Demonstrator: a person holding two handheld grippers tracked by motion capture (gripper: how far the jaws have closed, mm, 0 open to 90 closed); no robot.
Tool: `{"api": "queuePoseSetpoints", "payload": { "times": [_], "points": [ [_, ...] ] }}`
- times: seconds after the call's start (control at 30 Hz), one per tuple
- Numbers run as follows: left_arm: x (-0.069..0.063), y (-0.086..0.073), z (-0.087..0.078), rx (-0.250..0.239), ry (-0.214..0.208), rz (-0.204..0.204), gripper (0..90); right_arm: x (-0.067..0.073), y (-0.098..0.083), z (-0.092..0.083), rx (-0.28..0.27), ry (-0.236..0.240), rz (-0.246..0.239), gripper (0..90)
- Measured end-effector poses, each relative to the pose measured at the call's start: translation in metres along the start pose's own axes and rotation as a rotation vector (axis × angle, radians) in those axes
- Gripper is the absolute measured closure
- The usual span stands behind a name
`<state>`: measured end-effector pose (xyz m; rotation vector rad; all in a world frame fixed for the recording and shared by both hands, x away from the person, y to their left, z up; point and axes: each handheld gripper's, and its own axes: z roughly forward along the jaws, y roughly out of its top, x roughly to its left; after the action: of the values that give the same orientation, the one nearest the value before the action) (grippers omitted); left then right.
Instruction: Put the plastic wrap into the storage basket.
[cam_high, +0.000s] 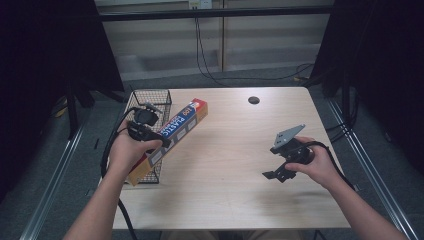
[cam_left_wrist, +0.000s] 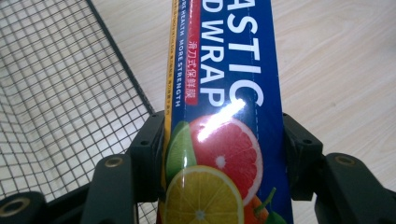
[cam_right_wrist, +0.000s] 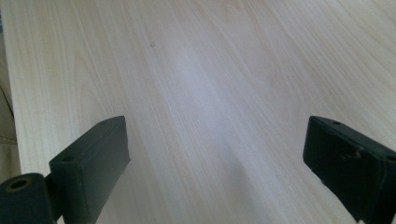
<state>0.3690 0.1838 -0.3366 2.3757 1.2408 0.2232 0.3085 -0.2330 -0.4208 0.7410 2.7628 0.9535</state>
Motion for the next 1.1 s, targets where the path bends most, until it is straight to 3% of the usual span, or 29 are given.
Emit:
{"api": "queuePoseSetpoints", "payload": {
  "times": [0.03,0.07,0.1,0.2,0.33,0.73,1.1],
  "points": [
    [0.003,0.0,-0.001,0.004,0.001,0.005,44.1,0.001,0.0,0.0,0.002,-0.015,0.004,6.4],
    [0.003,-0.001,-0.002,0.003,0.003,-0.01,44.1,0.0,0.0,0.001,-0.004,-0.005,0.002,6.4],
    [0.005,-0.001,-0.003,0.003,0.009,0.0,44.1,0.0,-0.001,0.001,-0.004,0.0,0.004,6.3],
    [0.009,-0.003,-0.005,0.005,0.018,-0.034,44.1,0.001,-0.001,0.001,0.006,-0.008,0.007,6.2],
    [0.016,-0.006,-0.008,0.005,0.035,-0.041,44.1,0.0,-0.002,0.0,-0.004,0.001,0.007,6.3],
    [0.028,-0.012,-0.014,-0.002,0.08,-0.111,44.1,0.001,-0.003,-0.002,-0.007,0.0,0.003,6.2],
    [0.037,-0.02,-0.015,-0.011,0.123,-0.212,44.1,0.001,-0.006,0.002,-0.006,0.001,-0.007,6.0]
  ]
}}
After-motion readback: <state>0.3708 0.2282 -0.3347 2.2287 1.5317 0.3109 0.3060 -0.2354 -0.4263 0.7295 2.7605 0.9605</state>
